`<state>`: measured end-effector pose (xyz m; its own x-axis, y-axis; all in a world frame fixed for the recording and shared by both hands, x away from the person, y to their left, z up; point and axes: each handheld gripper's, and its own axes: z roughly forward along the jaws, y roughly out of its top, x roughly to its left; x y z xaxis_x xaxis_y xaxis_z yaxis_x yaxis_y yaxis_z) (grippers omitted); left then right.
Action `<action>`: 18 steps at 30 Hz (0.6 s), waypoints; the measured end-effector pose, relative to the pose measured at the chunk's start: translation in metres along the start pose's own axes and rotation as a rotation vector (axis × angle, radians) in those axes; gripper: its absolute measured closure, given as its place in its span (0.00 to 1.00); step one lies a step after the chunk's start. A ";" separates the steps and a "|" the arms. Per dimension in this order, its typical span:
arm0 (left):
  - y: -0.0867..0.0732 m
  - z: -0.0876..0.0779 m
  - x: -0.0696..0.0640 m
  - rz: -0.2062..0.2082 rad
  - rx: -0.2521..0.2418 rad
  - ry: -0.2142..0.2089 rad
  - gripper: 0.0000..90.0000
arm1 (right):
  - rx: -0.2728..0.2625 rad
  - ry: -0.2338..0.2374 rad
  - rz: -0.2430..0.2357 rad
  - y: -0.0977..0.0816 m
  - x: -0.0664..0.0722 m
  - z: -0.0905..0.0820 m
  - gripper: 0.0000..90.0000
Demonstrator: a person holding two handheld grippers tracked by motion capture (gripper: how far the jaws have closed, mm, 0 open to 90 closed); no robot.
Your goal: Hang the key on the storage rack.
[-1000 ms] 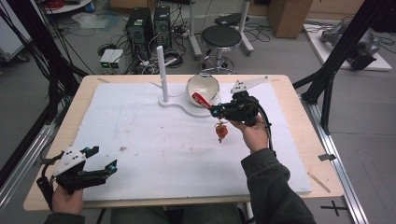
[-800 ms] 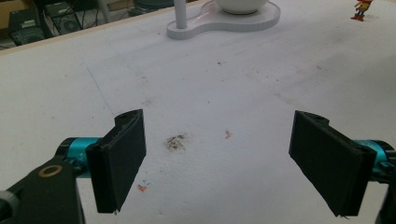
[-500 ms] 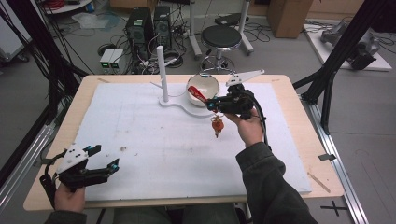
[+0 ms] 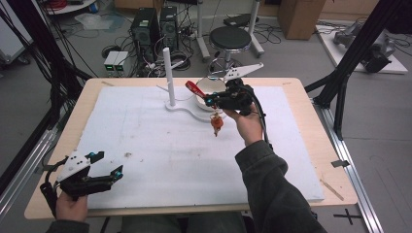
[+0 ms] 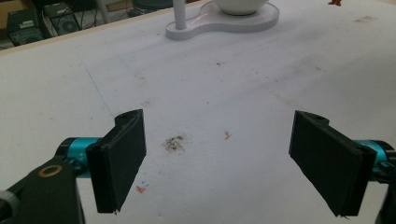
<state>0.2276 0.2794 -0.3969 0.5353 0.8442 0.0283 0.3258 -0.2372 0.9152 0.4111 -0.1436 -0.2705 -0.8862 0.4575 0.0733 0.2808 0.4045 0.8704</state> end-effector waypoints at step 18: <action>0.000 -0.002 0.001 0.002 -0.004 0.000 0.21 | -0.006 -0.015 0.001 0.034 -0.006 0.027 0.96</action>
<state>0.2267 0.2805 -0.3960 0.5360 0.8437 0.0297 0.3220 -0.2368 0.9166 0.4358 -0.1108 -0.2547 -0.8801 0.4701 0.0669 0.2797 0.3992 0.8732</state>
